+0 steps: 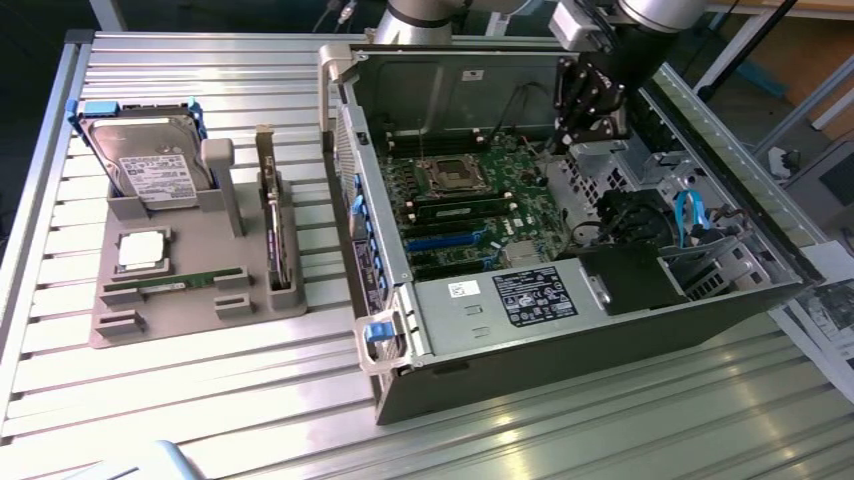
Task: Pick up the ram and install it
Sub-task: 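Press down the ram until it locks into place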
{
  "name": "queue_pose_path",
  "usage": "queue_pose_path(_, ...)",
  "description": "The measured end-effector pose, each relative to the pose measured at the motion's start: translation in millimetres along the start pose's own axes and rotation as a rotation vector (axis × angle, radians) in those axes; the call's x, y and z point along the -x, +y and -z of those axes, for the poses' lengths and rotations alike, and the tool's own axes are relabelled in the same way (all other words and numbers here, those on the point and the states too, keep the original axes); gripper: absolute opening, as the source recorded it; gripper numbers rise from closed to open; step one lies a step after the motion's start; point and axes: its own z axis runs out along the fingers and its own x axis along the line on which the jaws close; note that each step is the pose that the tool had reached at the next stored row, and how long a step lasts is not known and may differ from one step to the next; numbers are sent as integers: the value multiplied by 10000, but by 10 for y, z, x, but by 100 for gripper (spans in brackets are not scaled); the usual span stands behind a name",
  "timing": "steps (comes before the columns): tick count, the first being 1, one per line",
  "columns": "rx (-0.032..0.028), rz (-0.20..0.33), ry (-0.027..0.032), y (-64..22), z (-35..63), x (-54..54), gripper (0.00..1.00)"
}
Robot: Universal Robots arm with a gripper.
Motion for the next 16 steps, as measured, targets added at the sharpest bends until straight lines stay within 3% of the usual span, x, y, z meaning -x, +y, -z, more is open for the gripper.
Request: queue_pose_path(16, -1, -22, -2, -21, 1, 0, 10)
